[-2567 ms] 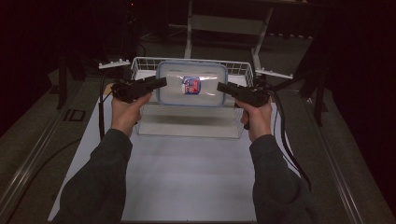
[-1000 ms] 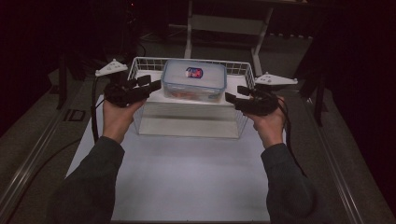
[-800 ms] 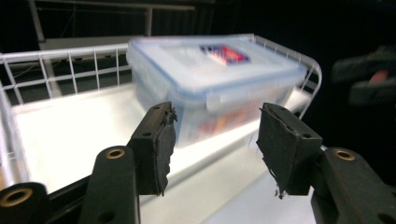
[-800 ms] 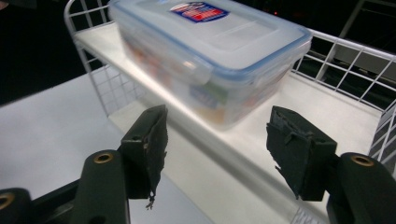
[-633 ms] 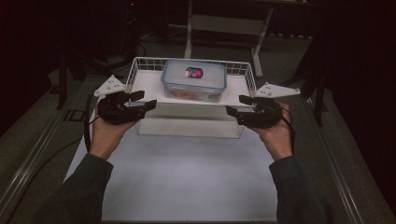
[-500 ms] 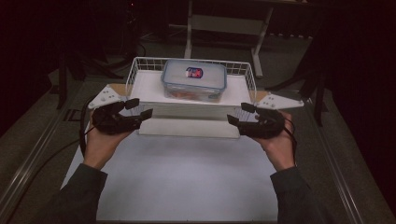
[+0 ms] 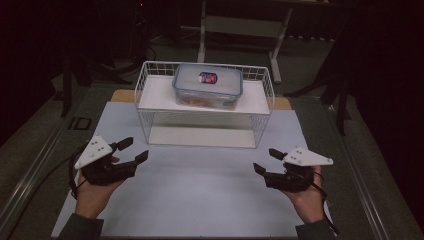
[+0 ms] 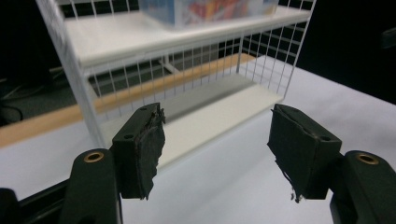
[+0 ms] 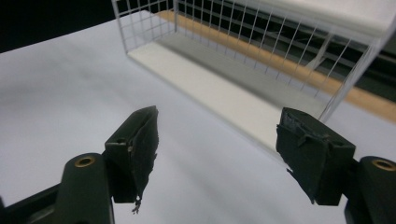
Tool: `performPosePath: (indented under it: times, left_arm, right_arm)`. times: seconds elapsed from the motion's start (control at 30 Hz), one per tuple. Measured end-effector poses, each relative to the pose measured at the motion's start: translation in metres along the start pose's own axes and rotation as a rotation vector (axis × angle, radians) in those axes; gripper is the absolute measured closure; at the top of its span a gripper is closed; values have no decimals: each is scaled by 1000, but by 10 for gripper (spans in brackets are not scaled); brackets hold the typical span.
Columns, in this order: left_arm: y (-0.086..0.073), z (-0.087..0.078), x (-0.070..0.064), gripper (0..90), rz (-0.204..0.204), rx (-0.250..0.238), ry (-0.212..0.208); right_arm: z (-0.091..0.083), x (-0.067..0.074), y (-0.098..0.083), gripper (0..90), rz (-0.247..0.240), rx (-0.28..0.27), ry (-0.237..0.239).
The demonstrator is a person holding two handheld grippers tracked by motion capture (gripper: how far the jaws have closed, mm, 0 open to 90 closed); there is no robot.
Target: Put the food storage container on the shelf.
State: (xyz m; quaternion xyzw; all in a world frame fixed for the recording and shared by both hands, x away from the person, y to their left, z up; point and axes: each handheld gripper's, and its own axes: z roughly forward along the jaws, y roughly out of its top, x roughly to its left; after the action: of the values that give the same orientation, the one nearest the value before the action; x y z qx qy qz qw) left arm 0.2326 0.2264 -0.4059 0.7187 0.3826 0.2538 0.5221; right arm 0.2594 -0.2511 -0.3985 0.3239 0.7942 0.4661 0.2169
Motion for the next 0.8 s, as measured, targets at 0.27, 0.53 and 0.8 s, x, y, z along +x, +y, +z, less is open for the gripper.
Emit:
performPosePath:
  times: [0.27,0.53,0.8]
  left_arm:
    - [-37,-11,0,342,-34,23,35]
    - [-56,-21,2,342,-34,36,69]
    - [-63,-24,6,340,-52,37,90]
  right_arm:
    - [-17,2,-44,283,75,6,7]
    - [-35,7,-67,283,62,-7,-42]
    - [-34,8,-73,261,48,-12,-58]
